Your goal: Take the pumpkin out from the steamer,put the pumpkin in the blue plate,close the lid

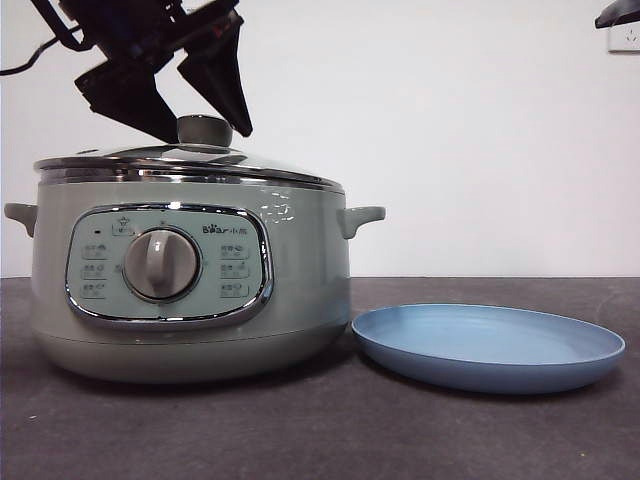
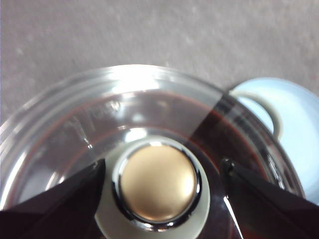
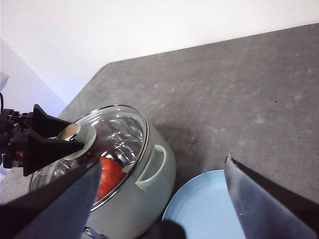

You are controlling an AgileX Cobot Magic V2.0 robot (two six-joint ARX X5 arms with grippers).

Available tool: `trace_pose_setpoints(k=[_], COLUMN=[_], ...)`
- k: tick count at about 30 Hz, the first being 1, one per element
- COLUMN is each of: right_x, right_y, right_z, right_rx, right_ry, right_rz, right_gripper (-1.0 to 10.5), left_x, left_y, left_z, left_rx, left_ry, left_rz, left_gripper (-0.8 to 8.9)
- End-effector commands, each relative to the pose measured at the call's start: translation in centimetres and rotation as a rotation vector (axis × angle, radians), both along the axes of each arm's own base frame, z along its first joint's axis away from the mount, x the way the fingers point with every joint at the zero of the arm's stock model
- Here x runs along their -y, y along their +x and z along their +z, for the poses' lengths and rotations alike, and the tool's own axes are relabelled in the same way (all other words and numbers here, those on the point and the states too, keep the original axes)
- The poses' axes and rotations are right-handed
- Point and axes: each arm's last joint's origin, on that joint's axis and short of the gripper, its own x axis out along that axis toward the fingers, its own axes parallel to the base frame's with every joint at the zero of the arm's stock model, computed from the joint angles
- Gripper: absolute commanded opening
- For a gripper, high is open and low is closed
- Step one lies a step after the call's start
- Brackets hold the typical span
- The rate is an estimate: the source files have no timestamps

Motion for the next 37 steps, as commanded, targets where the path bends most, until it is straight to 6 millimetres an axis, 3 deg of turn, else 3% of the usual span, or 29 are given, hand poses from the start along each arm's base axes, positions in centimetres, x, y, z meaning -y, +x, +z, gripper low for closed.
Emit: trace_pose_setpoints(k=[1,3,7,8,18,25,29,37], right_x=[-0.1,-0.1,-0.1,-0.1,0.0,-0.4,-1.7,-6.4], right_y=[0.0,0.0,0.0,0.0,0.0,0.2,0.7,3.6], right_z=[0.1,0.1,0.1,0.1,0.1,0.1,0.6,2.0], right_rx=[0.003,0.003,0.0,-0.002,-0.001,0.005,0.011,-0.032], right_ry=[0.005,0.005,0.005,0.004,0.003,-0.012,-0.022,-0.085], right_rz=[0.002,0.002,0.002,0.002,-0.001,0.035,0.122,0.32], right_gripper=[4.1,4.1,4.1,4.1,4.1,4.2,5.8,5.8], left_x=[0.1,0.1,0.1,0.1,0.2,-0.5,-1.3,-4.1], left_y=[0.0,0.0,0.0,0.0,0.1,-0.7,-2.1,-6.6], left_z=[0.0,0.0,0.0,0.0,1.3,5.0,8.0,13.2], left_rx=[0.008,0.009,0.023,0.026,0.127,0.233,0.309,0.478], left_ry=[0.008,0.014,0.04,0.043,0.01,-0.002,-0.02,0.009], left_rz=[-0.013,-0.006,-0.021,-0.024,-0.023,0.034,0.067,0.212], left_gripper=[3.72,3.31,0.18,-0.21,-0.09,-0.09,-0.09,-0.09])
